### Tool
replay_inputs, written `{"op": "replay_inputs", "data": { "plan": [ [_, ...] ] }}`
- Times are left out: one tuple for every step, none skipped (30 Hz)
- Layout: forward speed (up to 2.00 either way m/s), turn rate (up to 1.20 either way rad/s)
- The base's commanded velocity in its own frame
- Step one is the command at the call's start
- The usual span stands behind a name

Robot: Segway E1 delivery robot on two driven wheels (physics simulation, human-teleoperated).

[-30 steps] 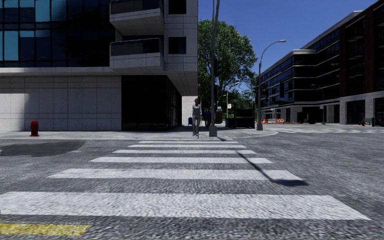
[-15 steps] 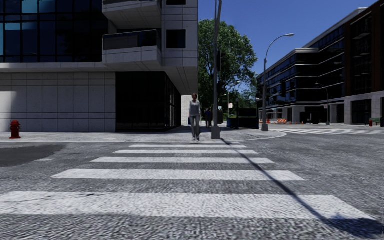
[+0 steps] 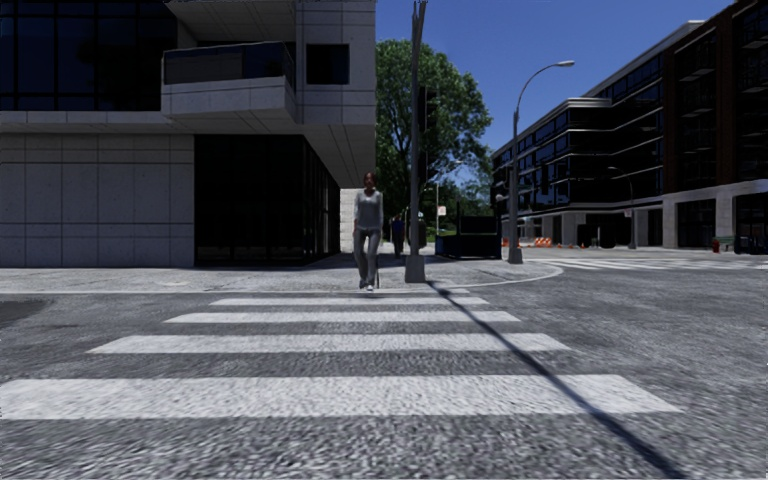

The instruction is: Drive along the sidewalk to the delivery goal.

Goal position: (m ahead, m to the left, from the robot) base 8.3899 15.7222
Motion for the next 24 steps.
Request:
{"op": "replay_inputs", "data": {
  "plan": [
    [1.56, -0.6],
    [1.58, -0.6],
    [1.58, -0.6],
    [1.59, -0.6],
    [1.59, -0.6],
    [1.59, -0.6],
    [1.59, -0.6],
    [1.59, -0.6],
    [1.59, -0.6],
    [1.6, -0.59],
    [1.64, -0.59],
    [1.72, -0.59],
    [1.72, -0.59],
    [1.81, -0.59],
    [2.0, -0.59],
    [2.0, -0.59],
    [2.0, -0.59],
    [2.0, -0.47],
    [2.0, -0.01],
    [2.0, -0.01],
    [2.0, 0.0],
    [2.0, 0.0],
    [2.0, 0.0],
    [2.0, 0.0]
  ]
}}
